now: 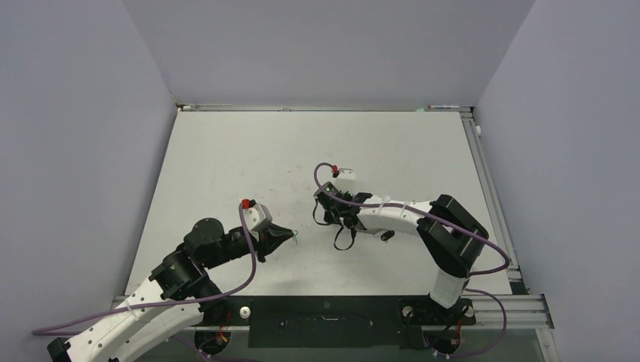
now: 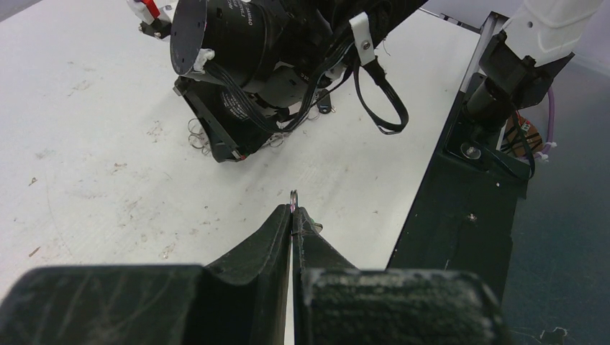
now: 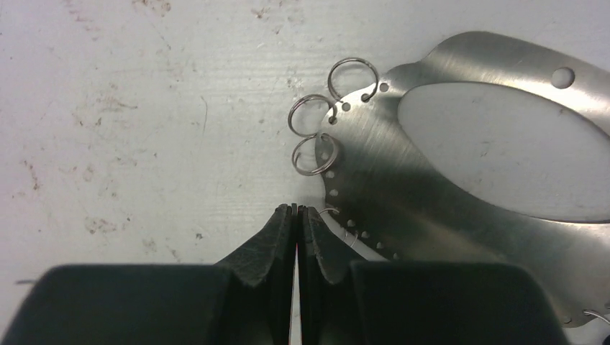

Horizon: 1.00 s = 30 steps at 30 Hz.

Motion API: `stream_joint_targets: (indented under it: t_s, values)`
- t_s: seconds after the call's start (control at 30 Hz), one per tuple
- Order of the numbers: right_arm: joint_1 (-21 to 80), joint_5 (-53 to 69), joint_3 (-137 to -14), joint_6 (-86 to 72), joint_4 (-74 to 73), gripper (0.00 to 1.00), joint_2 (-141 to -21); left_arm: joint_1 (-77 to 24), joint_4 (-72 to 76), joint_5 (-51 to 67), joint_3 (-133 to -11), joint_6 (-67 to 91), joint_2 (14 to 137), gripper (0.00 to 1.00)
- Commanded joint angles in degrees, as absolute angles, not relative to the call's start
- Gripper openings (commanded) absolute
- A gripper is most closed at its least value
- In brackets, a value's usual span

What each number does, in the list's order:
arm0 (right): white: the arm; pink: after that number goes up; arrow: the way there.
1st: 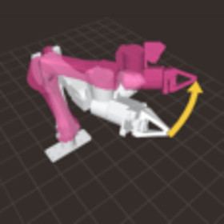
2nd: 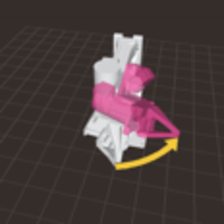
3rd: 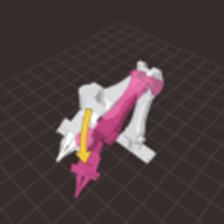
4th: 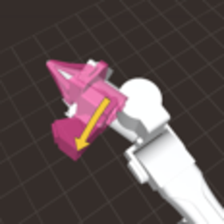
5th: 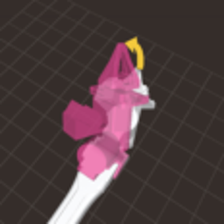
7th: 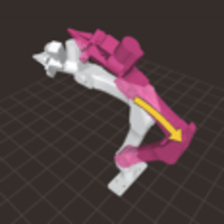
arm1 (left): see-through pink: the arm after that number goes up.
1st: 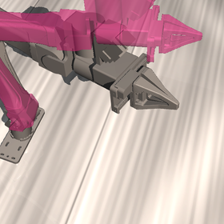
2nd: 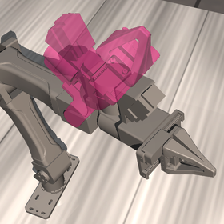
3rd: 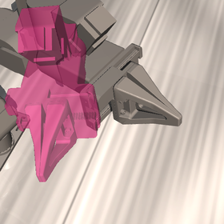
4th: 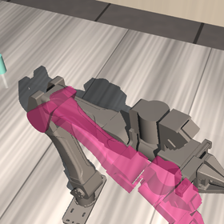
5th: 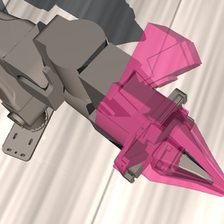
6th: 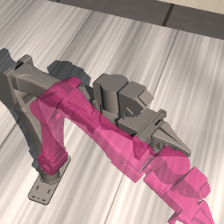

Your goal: Put the keys on the keyring

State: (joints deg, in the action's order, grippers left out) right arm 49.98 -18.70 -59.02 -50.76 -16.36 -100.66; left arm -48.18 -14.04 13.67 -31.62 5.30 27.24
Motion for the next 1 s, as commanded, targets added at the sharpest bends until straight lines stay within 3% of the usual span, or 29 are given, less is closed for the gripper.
stream_joint_targets:
  t_s: [0.0, 0.1, 0.27, 0.37, 0.4, 0.53, 0.63, 0.77, 0.8, 0.97]
  values:
    - [50.88, -16.77, -58.16, -53.29, -14.78, 0.06, -97.95, -48.08, -13.43, 13.19, -32.52, 5.01, 27.44, 0.00]
    - [50.89, -15.67, -58.21, -51.97, -14.17, 0.17, -97.11, -48.08, -13.47, 13.23, -32.52, 4.97, 27.72, 0.00]
    - [50.53, -18.60, -56.66, -44.72, -12.41, 0.45, -90.36, -48.36, -13.36, 13.43, -32.35, 5.01, 27.97, 0.00]
    - [50.11, -20.06, -54.54, -39.51, -10.64, 0.67, -84.95, -48.42, -13.04, 13.96, -32.16, 5.09, 28.09, 0.00]
    - [50.00, -20.47, -53.78, -37.73, -9.69, 0.70, -83.12, -48.42, -12.97, 14.07, -32.17, 5.10, 28.24, 0.00]
    - [51.10, -18.48, -44.67, -25.28, 3.45, 0.71, -73.13, -48.34, -12.54, 15.02, -32.21, 5.39, 28.79, 0.00]
    - [51.20, -10.03, -37.07, -16.83, 13.31, 0.68, -64.93, -48.35, -11.38, 15.87, -32.09, 6.39, 28.79, 0.00]
    - [50.57, 8.89, -33.12, -10.83, 17.91, 0.66, -57.10, -48.23, -8.42, 18.54, -31.74, 8.44, 28.33, 0.00]
    - [50.54, 20.10, -32.22, -9.84, 19.98, 0.64, -55.05, -48.09, -6.40, 21.03, -31.43, 9.30, 28.08, 0.00]
    - [50.66, 38.66, -29.51, -12.90, 30.19, 0.58, -52.75, -47.92, -2.12, 26.87, -30.53, 10.96, 27.86, 0.00]
